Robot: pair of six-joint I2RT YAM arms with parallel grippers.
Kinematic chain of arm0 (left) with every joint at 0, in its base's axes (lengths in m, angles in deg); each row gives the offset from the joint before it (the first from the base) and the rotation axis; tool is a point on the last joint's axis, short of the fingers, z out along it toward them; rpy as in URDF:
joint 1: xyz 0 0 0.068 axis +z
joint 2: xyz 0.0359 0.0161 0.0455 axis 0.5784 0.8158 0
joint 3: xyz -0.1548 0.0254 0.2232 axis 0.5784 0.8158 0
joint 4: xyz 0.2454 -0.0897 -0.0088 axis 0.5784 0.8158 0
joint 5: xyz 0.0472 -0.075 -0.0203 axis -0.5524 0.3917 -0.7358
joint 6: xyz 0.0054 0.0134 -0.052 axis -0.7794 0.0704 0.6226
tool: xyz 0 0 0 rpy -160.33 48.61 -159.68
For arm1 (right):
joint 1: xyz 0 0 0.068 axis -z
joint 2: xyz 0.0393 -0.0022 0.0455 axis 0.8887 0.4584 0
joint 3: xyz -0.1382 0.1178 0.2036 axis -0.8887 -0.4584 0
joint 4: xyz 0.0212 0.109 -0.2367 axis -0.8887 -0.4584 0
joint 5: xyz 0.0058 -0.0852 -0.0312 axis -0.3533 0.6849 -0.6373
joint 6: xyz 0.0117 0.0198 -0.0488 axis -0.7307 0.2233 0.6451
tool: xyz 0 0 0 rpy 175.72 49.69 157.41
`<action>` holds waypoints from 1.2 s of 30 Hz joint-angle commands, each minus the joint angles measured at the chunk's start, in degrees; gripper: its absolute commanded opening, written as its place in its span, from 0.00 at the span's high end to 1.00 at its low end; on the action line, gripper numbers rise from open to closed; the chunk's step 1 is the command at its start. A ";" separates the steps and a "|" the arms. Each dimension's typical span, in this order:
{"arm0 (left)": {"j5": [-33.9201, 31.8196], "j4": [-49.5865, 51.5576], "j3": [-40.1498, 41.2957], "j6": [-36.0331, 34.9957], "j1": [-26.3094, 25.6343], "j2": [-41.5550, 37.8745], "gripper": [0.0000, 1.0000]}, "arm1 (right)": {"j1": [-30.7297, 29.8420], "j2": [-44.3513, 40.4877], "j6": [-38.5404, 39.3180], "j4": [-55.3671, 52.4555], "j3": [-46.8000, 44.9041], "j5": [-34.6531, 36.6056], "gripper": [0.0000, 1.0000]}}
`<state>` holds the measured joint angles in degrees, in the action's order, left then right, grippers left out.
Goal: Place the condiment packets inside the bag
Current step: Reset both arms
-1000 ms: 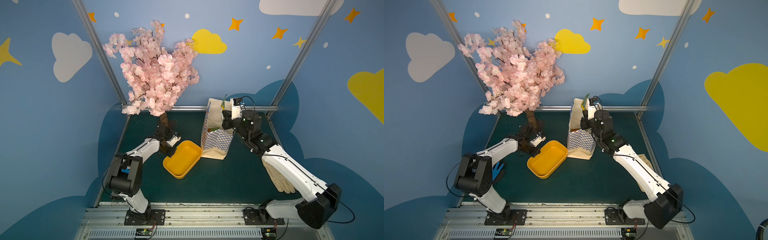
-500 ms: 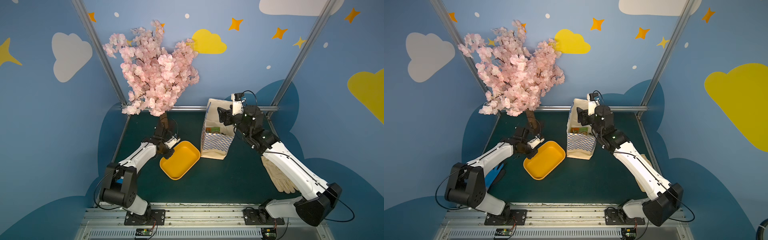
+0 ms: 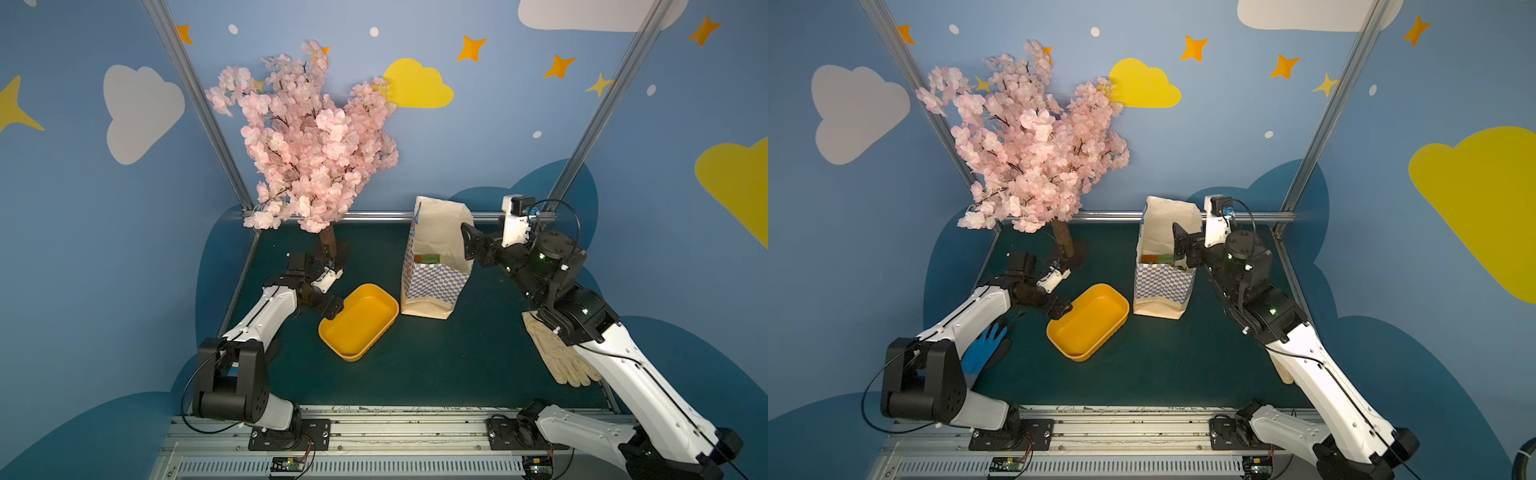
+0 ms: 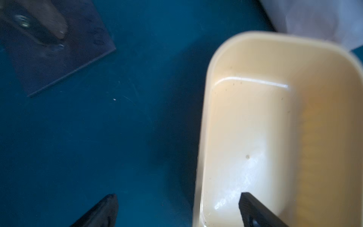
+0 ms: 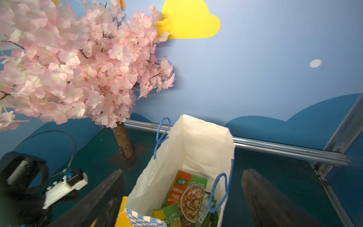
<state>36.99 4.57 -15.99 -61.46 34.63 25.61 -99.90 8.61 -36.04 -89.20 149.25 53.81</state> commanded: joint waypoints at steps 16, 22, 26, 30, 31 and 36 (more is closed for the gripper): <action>2.81 -57.58 33.83 25.76 13.12 -9.75 0.00 | 25.21 -11.24 -6.03 19.86 -47.46 30.39 0.02; -5.69 -69.44 39.60 25.69 8.41 -10.41 0.00 | 29.92 -0.40 -4.30 31.53 -53.21 20.64 0.02; -10.31 -73.86 38.84 25.63 4.61 -6.60 0.00 | 29.70 5.65 -0.78 49.95 -60.10 15.37 0.02; -11.98 -79.52 37.03 25.67 2.43 0.73 0.00 | 31.65 8.93 0.78 58.61 -62.19 7.37 0.02; -13.00 -79.17 36.35 24.15 0.74 0.99 0.00 | 31.97 10.83 1.30 61.33 -62.60 6.05 0.02; -15.38 -92.07 40.17 20.82 -2.62 6.97 0.00 | 32.05 19.11 4.84 67.15 -61.35 -1.23 0.02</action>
<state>24.07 -78.07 22.17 -37.88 32.55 30.23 -67.88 24.63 -34.05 -31.12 86.92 59.23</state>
